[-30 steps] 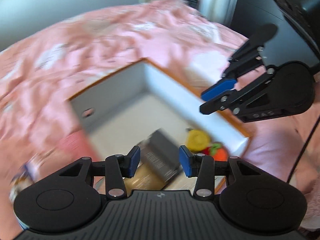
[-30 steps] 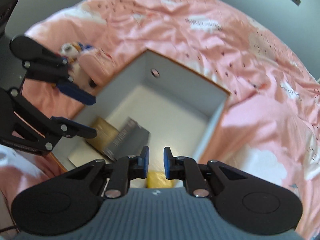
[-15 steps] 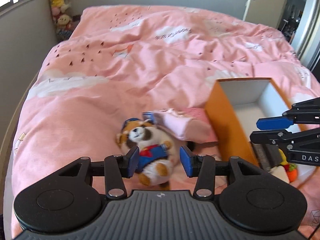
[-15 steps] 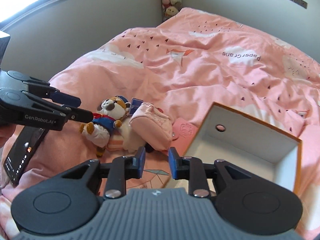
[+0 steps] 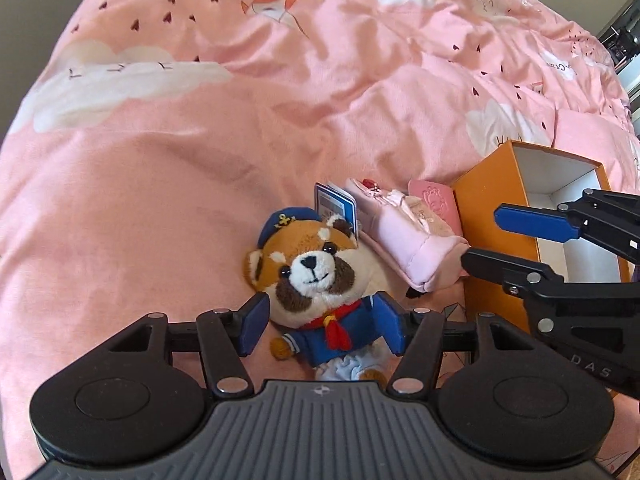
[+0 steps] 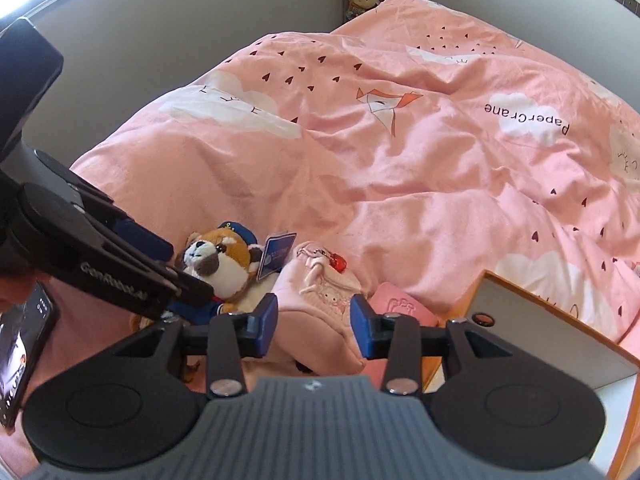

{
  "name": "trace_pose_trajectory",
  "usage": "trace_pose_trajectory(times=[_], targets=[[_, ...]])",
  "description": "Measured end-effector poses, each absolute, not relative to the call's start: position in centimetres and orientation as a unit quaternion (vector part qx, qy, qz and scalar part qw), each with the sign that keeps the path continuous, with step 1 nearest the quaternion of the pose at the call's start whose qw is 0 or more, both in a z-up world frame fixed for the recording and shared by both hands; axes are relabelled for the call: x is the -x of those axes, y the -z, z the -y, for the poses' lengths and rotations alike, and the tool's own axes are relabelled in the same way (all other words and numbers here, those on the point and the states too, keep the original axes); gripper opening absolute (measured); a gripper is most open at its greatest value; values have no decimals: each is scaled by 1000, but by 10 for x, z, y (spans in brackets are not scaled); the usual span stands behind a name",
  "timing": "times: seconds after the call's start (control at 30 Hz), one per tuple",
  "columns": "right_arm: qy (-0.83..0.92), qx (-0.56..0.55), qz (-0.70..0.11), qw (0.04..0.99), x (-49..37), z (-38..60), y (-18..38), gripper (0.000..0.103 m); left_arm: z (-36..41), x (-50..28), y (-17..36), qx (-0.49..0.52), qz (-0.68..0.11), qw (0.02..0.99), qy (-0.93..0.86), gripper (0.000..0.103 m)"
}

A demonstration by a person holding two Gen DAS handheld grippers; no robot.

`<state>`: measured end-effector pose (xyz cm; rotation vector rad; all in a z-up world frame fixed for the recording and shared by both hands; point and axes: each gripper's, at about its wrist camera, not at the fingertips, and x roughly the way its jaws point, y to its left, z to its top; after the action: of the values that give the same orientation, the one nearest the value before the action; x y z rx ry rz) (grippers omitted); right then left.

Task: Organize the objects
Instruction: 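Move both grippers toward the plush raccoon beside the pink pouch, then close the left gripper on the plush raccoon while the right moves toward the white panda plush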

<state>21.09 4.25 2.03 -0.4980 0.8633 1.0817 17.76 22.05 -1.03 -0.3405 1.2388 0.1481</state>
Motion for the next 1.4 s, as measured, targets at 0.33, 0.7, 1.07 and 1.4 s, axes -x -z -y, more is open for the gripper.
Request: trace_pose_trajectory(times=[0.33, 0.7, 1.07, 1.4], targets=[[-478, 244, -397, 744, -221, -42, -10, 49, -228, -189, 31, 160, -604, 776, -91, 85], [-478, 248, -394, 745, -215, -35, -10, 53, -223, -195, 44, 142, -611, 773, -98, 89], [-475, 249, -399, 744, -213, -27, -7, 54, -211, -193, 51, 113, -599, 787, -95, 86], [-483, 250, -397, 739, -206, -25, -6, 54, -211, -177, 38, 107, -567, 812, -90, 67]])
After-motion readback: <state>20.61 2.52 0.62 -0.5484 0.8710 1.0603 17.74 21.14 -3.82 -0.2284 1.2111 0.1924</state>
